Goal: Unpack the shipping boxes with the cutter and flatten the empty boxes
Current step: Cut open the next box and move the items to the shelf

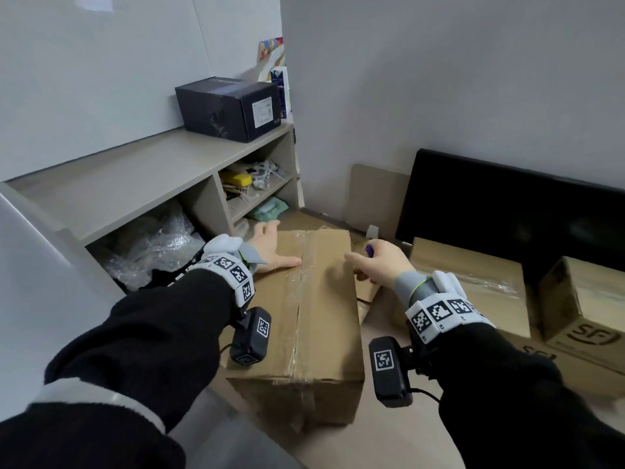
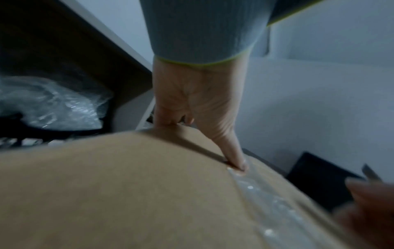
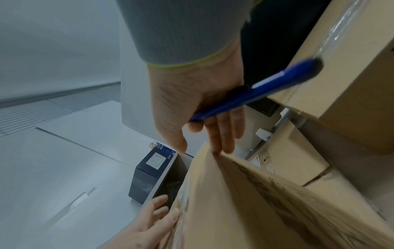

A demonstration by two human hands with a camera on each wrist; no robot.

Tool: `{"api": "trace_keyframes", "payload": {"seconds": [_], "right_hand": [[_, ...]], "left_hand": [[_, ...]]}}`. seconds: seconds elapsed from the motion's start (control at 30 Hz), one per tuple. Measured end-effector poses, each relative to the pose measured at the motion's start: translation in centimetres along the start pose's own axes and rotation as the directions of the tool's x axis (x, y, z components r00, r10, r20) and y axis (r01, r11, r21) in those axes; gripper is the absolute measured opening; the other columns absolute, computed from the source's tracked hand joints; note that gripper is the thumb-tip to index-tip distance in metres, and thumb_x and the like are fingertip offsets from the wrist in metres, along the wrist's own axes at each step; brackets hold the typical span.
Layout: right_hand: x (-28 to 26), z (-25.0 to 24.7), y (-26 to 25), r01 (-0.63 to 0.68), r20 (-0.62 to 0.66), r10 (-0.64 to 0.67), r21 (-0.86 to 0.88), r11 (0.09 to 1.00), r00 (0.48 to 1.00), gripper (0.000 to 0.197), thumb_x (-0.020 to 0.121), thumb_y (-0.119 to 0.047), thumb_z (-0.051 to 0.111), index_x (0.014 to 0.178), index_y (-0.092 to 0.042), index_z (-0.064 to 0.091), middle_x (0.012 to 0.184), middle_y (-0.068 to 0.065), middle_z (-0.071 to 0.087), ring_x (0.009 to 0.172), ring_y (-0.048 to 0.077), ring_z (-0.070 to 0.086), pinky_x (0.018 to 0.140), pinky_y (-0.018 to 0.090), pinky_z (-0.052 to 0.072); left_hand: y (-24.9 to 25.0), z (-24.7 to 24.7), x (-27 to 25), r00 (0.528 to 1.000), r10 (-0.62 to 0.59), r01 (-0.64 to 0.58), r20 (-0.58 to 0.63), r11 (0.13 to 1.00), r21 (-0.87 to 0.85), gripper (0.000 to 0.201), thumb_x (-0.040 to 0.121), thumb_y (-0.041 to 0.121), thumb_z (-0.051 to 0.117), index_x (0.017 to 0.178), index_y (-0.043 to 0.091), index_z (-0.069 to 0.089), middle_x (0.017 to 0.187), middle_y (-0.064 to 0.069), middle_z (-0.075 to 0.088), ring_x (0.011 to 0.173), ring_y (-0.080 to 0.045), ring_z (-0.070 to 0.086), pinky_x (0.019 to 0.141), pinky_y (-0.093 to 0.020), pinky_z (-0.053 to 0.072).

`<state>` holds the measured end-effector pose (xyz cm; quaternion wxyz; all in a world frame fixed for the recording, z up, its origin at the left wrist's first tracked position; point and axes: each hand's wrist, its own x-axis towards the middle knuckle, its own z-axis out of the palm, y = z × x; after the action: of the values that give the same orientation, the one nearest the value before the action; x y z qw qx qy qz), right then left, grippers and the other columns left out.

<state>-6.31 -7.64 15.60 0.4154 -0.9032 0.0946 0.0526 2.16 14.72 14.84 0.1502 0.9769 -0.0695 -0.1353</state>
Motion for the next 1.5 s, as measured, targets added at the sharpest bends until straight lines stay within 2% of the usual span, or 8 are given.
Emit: {"api": "trace_keyframes", "payload": {"seconds": [0.23, 0.4, 0.53, 0.67, 0.77, 1.0, 1.23, 1.5], "right_hand": [[0.5, -1.1, 2.1, -0.039, 0.046, 0.046, -0.158, 0.987, 0.998, 0.036, 0.080, -0.031, 0.072, 0.087, -0.013, 0.041, 0.085, 0.000, 0.047, 0.064, 0.010, 0.043, 0.047, 0.020, 0.034], [1.0, -1.5, 2.2, -0.067, 0.150, 0.066, 0.002, 0.998, 0.986, 0.044, 0.078, -0.022, 0.077, 0.100, -0.007, 0.042, 0.101, 0.007, 0.045, 0.081, 0.018, 0.056, 0.056, 0.026, 0.057], [1.1, -1.4, 1.3, -0.004, 0.204, 0.033, -0.137, 0.991, 0.978, 0.057, 0.077, -0.031, 0.077, 0.114, -0.003, 0.044, 0.119, -0.005, 0.032, 0.094, 0.019, 0.052, 0.058, 0.025, 0.053], [1.5, -2.1, 1.2, 0.048, 0.174, -0.001, -0.265, 0.963, 0.985, 0.046, 0.072, -0.036, 0.080, 0.082, -0.016, 0.040, 0.102, -0.002, 0.036, 0.070, 0.014, 0.047, 0.048, 0.018, 0.040], [2.1, -3.1, 1.9, -0.007, 0.129, 0.020, -0.100, 0.995, 0.991, 0.047, 0.078, -0.032, 0.076, 0.074, -0.016, 0.032, 0.073, 0.000, 0.045, 0.053, 0.012, 0.045, 0.038, 0.012, 0.037], [2.8, -1.5, 2.7, -0.158, 0.309, 0.118, 0.109, 0.981, 0.944, 0.026, 0.088, -0.025, 0.064, 0.076, -0.012, 0.045, 0.069, 0.006, 0.058, 0.050, 0.022, 0.061, 0.053, 0.033, 0.052], [4.4, -2.4, 3.6, -0.296, 0.259, 0.207, 0.375, 0.879, 0.943, 0.017, 0.093, -0.022, 0.028, 0.085, -0.011, 0.038, 0.091, 0.025, 0.069, 0.054, 0.031, 0.063, 0.047, 0.022, 0.042], [6.5, -1.7, 4.4, -0.158, 0.209, 0.136, 0.094, 0.983, 0.968, 0.015, 0.096, -0.024, 0.030, 0.098, -0.017, 0.043, 0.077, 0.005, 0.073, 0.042, 0.018, 0.057, 0.045, 0.023, 0.040]], "left_hand": [[3.3, 1.3, 2.7, 0.991, 0.086, -0.098, 0.105, 0.988, 0.117, 0.119, 0.075, 0.062, 0.068, 0.151, 0.021, -0.014, 0.158, -0.013, -0.015, 0.144, -0.035, 0.019, 0.115, -0.047, 0.023], [3.0, 0.4, 4.8, 0.989, -0.143, 0.129, 0.026, 0.947, 0.293, 0.152, 0.030, 0.102, 0.044, 0.148, 0.011, 0.013, 0.131, -0.019, 0.051, 0.113, -0.038, 0.054, 0.097, -0.044, 0.044], [5.0, -0.8, 4.8, 0.991, -0.068, 0.011, 0.117, 0.902, 0.433, 0.075, 0.076, 0.080, 0.045, 0.074, 0.006, 0.052, 0.081, -0.006, 0.056, 0.081, -0.026, 0.054, 0.073, -0.030, 0.039], [4.3, -0.8, 6.5, 0.980, -0.104, 0.012, 0.169, 0.881, 0.473, 0.088, 0.081, 0.078, 0.039, 0.120, -0.001, 0.053, 0.125, -0.015, 0.058, 0.101, -0.028, 0.055, 0.089, -0.035, 0.042], [4.4, -0.8, 6.8, 0.977, -0.109, 0.032, 0.182, 0.924, 0.381, 0.105, 0.083, 0.068, 0.052, 0.152, 0.005, 0.005, 0.153, -0.018, 0.030, 0.135, -0.032, 0.038, 0.110, -0.041, 0.032], [9.4, -0.4, 7.1, 0.935, 0.152, -0.240, 0.321, 0.936, 0.256, 0.091, 0.088, 0.025, 0.062, 0.154, 0.015, 0.000, 0.151, -0.013, 0.026, 0.134, -0.033, 0.033, 0.106, -0.041, 0.037], [11.6, 3.1, 8.4, 0.998, -0.016, 0.008, 0.056, 0.991, 0.135, 0.102, 0.070, 0.084, 0.045, 0.147, 0.020, 0.026, 0.147, -0.010, 0.032, 0.135, -0.034, 0.027, 0.109, -0.047, 0.027], [12.6, 3.6, 9.5, 0.997, 0.019, -0.005, -0.080, 0.986, 0.167, 0.068, 0.067, 0.069, 0.055, 0.112, 0.018, 0.054, 0.109, -0.008, 0.061, 0.103, -0.032, 0.055, 0.086, -0.038, 0.046]]}}
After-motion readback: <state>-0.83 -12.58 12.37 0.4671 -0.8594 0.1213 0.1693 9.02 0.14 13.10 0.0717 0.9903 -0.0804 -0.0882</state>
